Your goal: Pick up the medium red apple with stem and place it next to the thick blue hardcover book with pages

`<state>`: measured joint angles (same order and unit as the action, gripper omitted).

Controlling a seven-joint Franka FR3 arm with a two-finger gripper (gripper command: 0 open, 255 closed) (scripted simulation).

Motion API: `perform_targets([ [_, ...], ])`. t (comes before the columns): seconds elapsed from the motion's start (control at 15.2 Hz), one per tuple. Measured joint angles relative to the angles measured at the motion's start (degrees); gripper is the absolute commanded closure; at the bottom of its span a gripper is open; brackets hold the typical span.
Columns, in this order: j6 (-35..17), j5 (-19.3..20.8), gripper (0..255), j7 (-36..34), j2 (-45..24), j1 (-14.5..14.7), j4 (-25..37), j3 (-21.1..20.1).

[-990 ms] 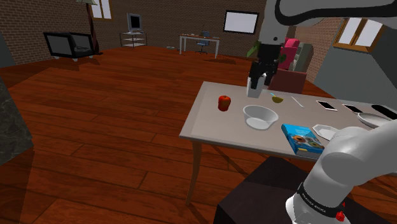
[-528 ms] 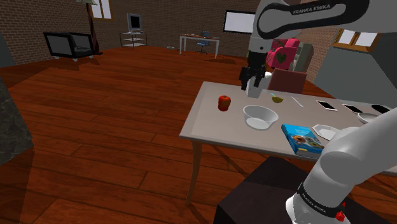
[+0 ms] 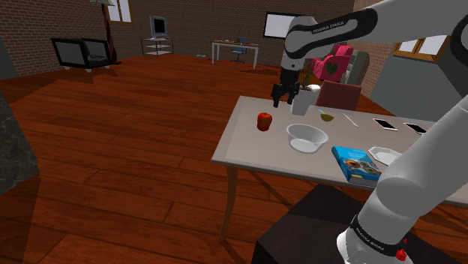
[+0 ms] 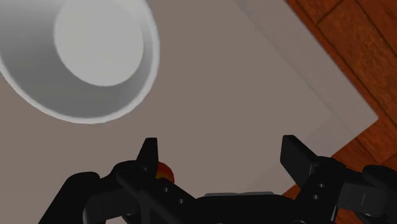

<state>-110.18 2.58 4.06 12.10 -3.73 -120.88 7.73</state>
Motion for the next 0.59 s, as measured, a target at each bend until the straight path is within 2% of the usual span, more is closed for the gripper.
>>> perform_targets([
  [0.26, -3.9, -1.0, 0, 2.2, -7.4, -0.8, 4.5, 1.5],
  [0.59, -6.2, -3.2, 0, 5.0, -17.7, -2.0, 13.6, 2.8],
])
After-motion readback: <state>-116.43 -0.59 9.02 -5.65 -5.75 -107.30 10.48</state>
